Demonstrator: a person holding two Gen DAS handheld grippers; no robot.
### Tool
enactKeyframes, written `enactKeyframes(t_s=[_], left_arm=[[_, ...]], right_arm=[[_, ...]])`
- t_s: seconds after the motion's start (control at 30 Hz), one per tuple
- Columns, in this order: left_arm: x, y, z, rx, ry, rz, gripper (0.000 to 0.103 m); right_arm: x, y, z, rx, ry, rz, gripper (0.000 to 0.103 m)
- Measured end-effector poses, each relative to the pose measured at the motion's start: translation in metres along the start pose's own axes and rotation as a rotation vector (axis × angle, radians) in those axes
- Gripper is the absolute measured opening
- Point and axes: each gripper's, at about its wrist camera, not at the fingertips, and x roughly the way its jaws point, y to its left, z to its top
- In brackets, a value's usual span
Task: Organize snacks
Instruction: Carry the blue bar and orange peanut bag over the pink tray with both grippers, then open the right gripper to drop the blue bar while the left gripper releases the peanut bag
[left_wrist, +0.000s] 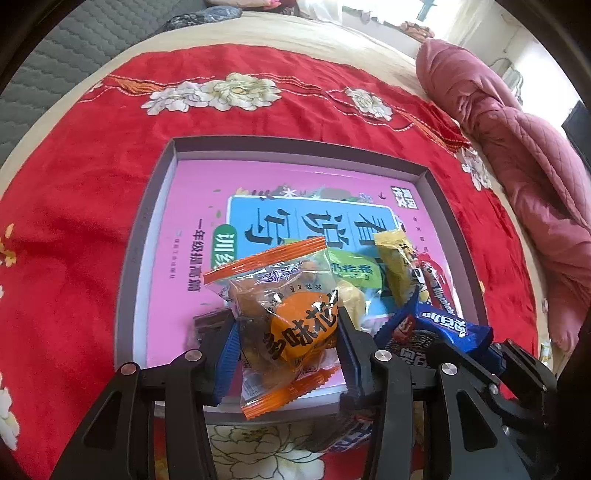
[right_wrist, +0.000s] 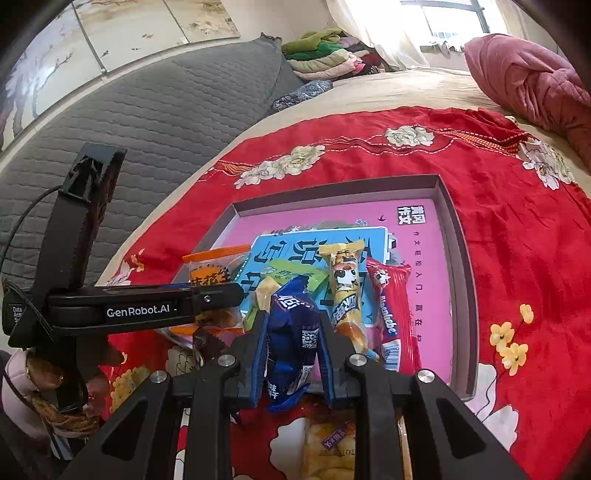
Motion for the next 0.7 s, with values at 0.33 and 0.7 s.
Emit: enactKeyframes(t_s=[0.33, 0.7], left_arm=[[0.008, -0.004, -0.001, 0.011, 0.02, 0.004, 0.05], [0.013, -0.004, 0.0, -0.012, 0.045, -0.032, 0.05]], right_arm=[[-0.001, -0.001, 0.0, 0.001, 0.0, -0.017, 0.026], [-0.002, -0.002, 0.001, 0.004, 0.007, -0.031, 0.026]])
